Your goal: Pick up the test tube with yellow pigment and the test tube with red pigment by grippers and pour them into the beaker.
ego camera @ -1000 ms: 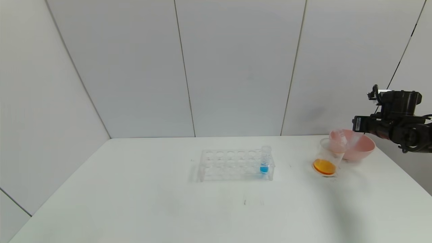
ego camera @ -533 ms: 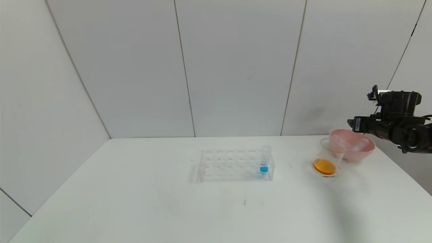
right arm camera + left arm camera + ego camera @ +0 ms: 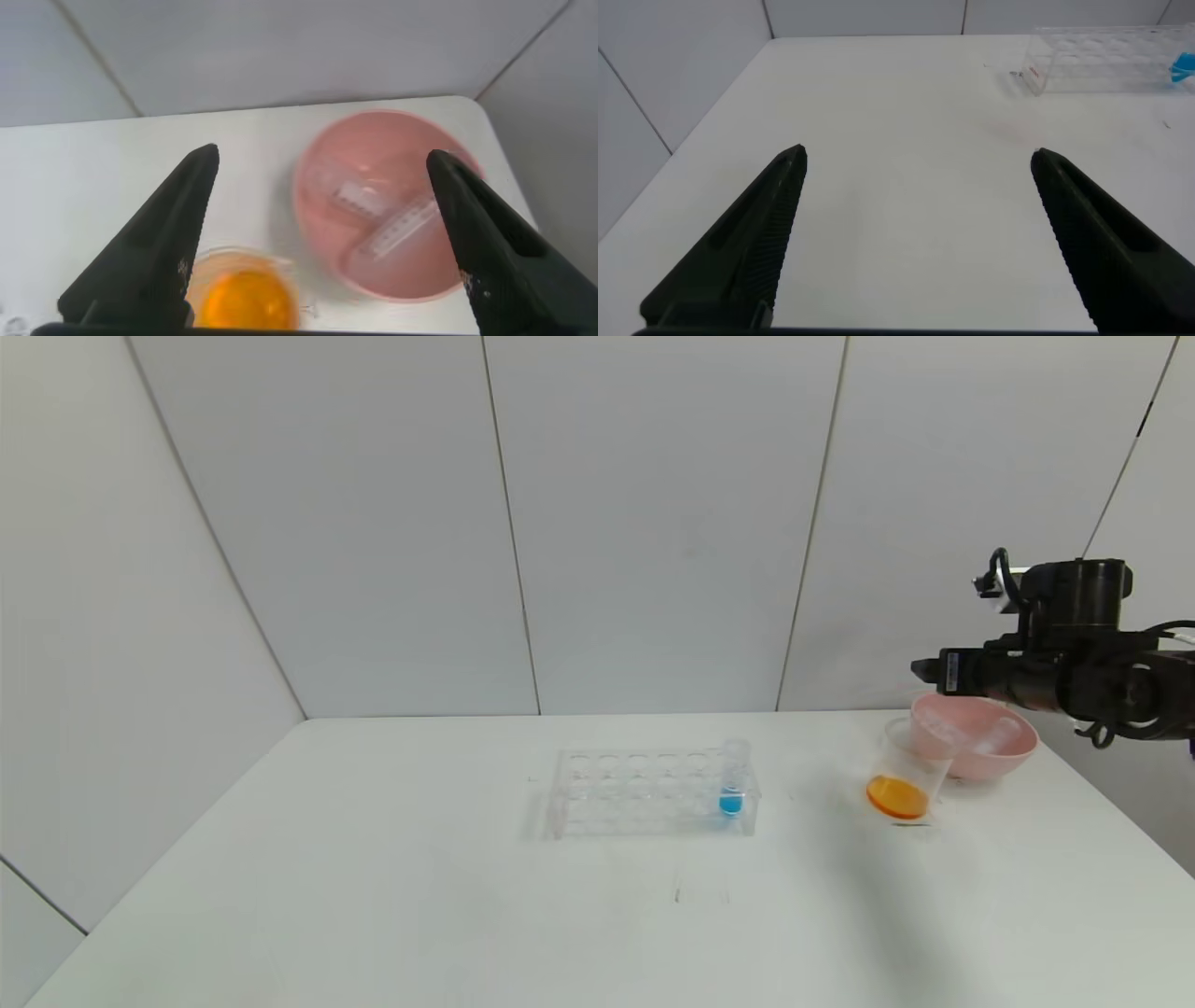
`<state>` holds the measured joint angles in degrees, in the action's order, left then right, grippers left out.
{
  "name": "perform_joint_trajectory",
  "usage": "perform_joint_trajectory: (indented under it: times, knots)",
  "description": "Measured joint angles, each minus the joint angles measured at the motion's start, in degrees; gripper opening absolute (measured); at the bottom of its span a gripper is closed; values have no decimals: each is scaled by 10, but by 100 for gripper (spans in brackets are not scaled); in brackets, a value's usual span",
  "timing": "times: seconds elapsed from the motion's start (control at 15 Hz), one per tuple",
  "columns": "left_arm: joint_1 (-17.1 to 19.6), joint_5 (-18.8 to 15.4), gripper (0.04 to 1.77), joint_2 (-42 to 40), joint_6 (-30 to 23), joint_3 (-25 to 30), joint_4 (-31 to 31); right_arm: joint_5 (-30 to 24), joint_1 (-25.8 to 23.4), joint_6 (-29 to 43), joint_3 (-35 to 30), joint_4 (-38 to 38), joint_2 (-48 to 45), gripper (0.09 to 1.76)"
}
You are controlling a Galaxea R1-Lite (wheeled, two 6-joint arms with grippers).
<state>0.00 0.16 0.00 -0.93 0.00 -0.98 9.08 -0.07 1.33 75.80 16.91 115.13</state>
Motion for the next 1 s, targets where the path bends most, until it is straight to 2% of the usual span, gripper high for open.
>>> perform_joint_trajectory:
  times: [0.27, 0.53, 0.8, 0.87, 1.0]
  knots:
    - [0, 0, 172, 0, 0, 0, 0, -2, 57, 10, -35, -4, -65, 164]
    - [0, 0, 172, 0, 0, 0, 0, -26, 76, 10, -103, 3, -162, 167]
    - [0, 0, 172, 0, 0, 0, 0, -47, 88, 7, -192, 4, -305, 168]
    - [0, 0, 172, 0, 0, 0, 0, -45, 97, 6, -213, 4, -343, 169]
    - [0, 0, 172, 0, 0, 0, 0, -4, 125, -3, -249, 1, -415, 169]
